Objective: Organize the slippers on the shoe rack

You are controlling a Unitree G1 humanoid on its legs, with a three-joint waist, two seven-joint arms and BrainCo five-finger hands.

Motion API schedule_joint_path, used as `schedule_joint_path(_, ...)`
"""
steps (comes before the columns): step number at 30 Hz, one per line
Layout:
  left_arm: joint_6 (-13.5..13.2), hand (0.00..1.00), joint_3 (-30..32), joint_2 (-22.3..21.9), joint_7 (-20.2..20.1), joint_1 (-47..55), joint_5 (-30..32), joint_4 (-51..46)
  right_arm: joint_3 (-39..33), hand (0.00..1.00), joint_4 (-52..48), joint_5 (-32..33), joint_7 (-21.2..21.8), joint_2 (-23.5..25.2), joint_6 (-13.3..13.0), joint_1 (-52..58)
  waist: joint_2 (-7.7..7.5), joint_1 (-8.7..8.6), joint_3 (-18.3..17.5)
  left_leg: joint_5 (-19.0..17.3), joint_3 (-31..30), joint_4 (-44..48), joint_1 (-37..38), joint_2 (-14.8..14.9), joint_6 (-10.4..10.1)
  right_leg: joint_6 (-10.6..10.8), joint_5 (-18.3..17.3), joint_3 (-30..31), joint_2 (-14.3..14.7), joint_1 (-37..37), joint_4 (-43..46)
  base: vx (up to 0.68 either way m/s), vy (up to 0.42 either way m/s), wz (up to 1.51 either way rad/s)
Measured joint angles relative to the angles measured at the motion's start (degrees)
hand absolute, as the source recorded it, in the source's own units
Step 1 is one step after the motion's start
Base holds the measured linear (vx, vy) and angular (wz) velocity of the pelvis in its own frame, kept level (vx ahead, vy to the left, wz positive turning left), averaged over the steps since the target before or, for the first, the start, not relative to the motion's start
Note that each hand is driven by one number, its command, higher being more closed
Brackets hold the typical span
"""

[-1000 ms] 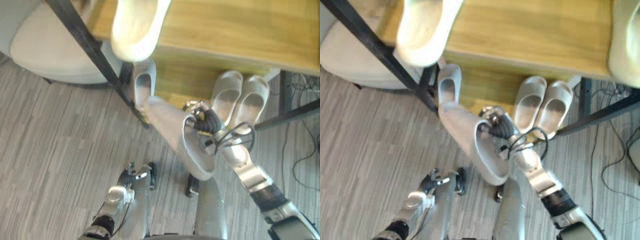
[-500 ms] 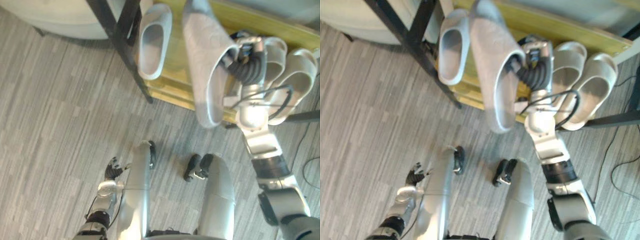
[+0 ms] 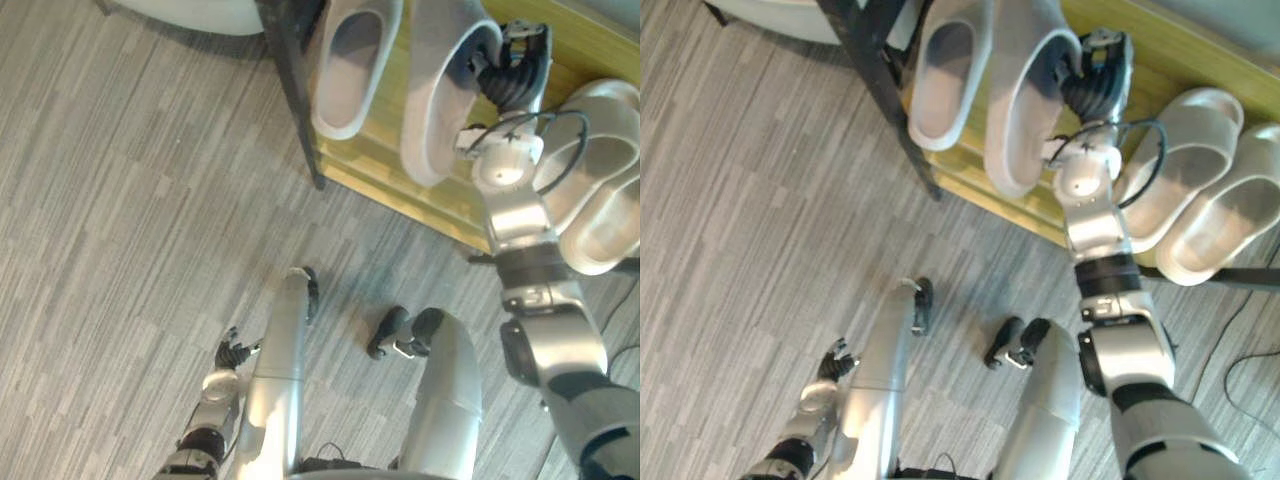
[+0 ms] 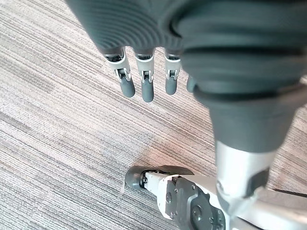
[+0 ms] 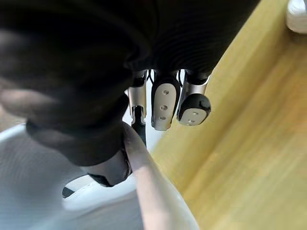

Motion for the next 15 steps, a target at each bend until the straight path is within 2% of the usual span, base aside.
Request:
schedule_joint_path(7, 0.01, 0.00, -0.57, -0.66, 1.20, -0.65, -0.06, 0.00, -0.06, 1.00, 7.84, 0.06, -1.68, 0.01, 1.51, -3.66, 0.00, 1.09, -0.01, 0.21, -0.54, 0.39, -1.26, -0.85, -0.33, -0.10, -0.85, -0.62, -0.92, -0.66, 1.06, -0.01, -0.005, 0.10)
schedule_joint_path(8, 0.02, 0.00, -0.57, -0.73, 1.48, -0.71, -0.06, 0.08, -0.54, 0.00, 8.88, 0.08, -2.19, -0.03, 1.45, -4.30, 0.04, 1.04, -0.05, 0.26, -0.83, 0.38, -1.59, -1.08, -0.40, -0.13, -0.93, -0.92, -1.05, -0.68, 1.09, -0.02, 0.006, 0.11)
schedule_joint_path(15, 0.04, 0.00, -1.91, -0.70, 2.23, -1.24, -0.20, 0.00, -4.70, 0.00, 11.32, 0.38, -4.99, 0.71, 2.50, -5.97, 0.05, 1.20, -0.21, 1.11, -1.63, -0.02, -3.31, -2.17, -0.63, -0.27, -1.06, -1.98, -1.92, -1.65, 1.35, -0.01, 0.008, 0.10)
